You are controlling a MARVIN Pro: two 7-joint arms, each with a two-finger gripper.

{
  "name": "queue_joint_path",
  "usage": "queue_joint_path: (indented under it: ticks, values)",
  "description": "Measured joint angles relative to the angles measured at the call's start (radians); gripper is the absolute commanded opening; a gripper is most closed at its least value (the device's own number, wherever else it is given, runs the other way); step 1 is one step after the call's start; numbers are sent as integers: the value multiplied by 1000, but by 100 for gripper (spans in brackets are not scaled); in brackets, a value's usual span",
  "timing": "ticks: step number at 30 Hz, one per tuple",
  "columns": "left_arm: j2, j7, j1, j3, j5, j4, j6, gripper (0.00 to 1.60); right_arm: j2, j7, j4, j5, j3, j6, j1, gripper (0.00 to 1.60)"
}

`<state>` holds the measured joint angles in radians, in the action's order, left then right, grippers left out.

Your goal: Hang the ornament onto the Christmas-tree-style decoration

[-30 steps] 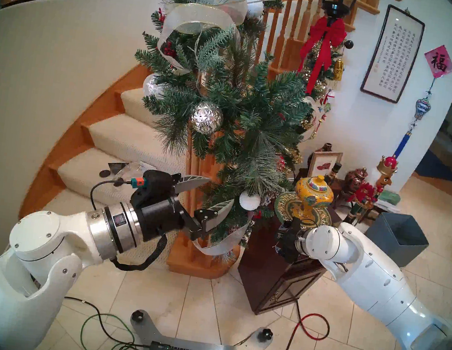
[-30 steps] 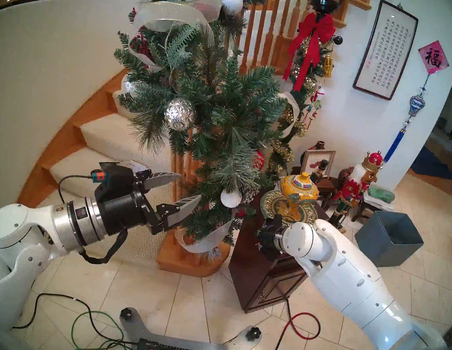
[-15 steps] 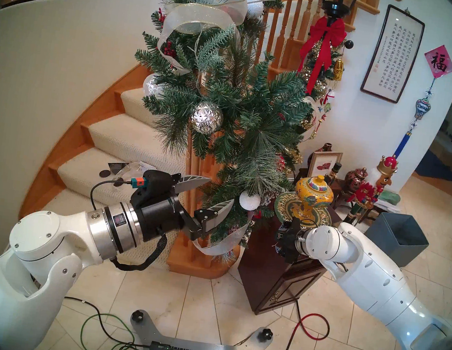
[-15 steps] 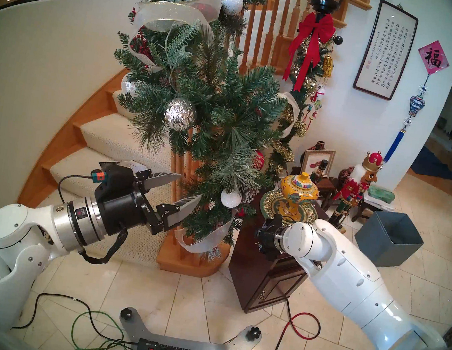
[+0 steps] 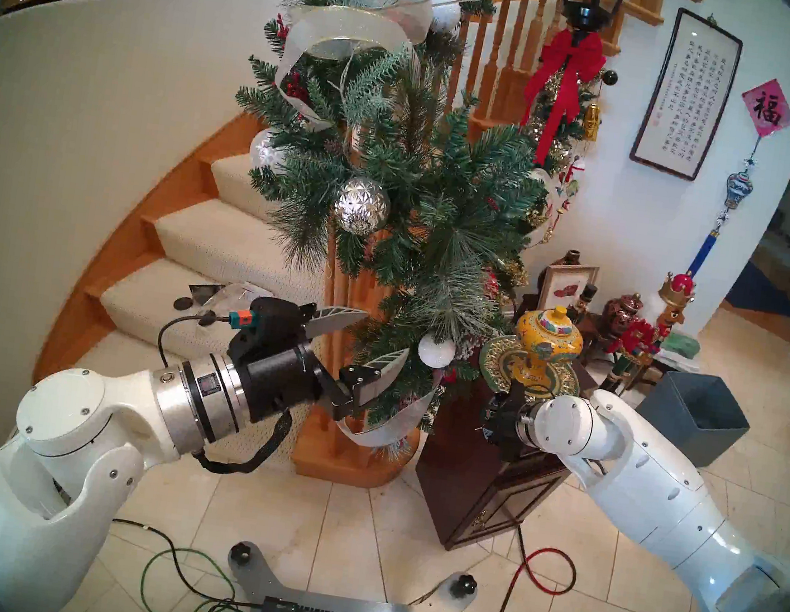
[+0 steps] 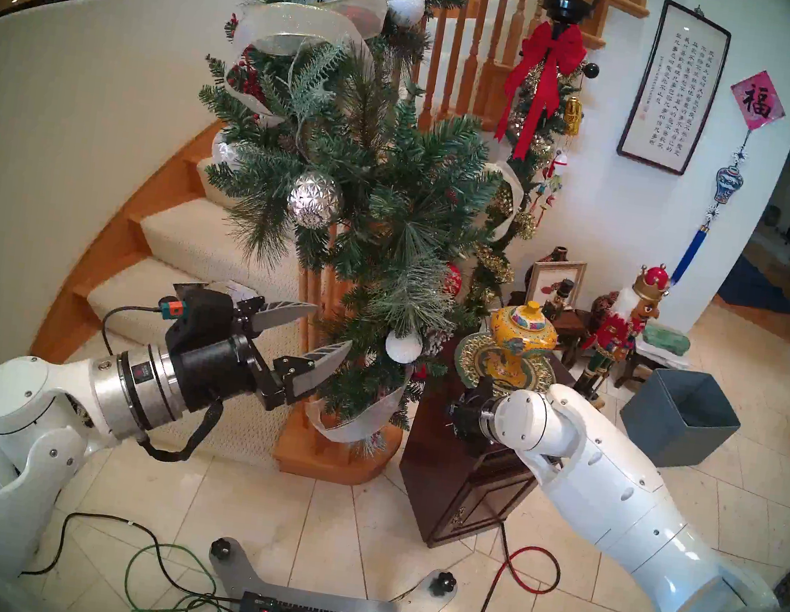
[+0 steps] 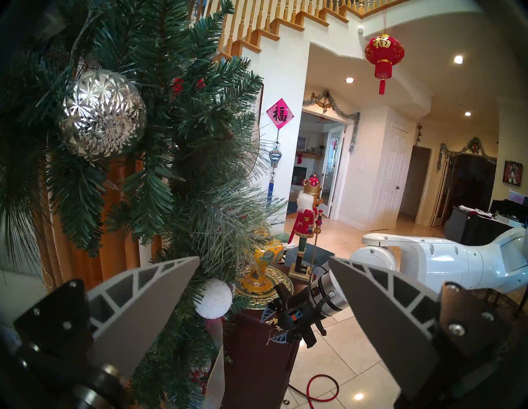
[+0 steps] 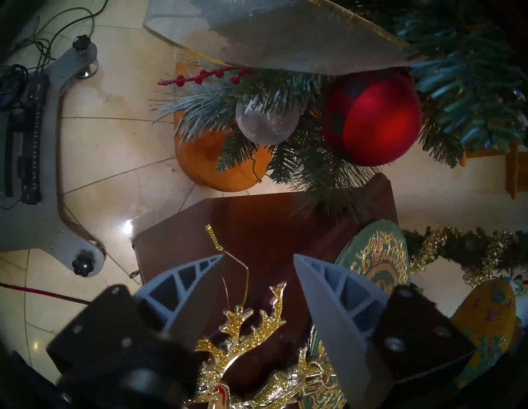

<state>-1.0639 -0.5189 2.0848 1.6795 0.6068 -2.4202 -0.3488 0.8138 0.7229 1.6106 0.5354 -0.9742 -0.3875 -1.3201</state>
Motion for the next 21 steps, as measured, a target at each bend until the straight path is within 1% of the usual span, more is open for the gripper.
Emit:
queue_joint_path:
  ticks: [9, 16, 18, 21]
  values:
    - [0, 0, 0, 0, 0, 0, 0, 160, 8, 1, -14, 12, 4, 5, 5, 100]
    - [0, 0, 0, 0, 0, 0, 0, 160, 18, -1, -30, 22, 7, 10, 8, 91]
    - [0, 0, 0, 0, 0, 0, 0, 160, 20, -1, -33, 25, 7, 11, 9, 85]
    - [0, 0, 0, 0, 0, 0, 0, 160, 23, -1, -36, 29, 8, 13, 11, 83]
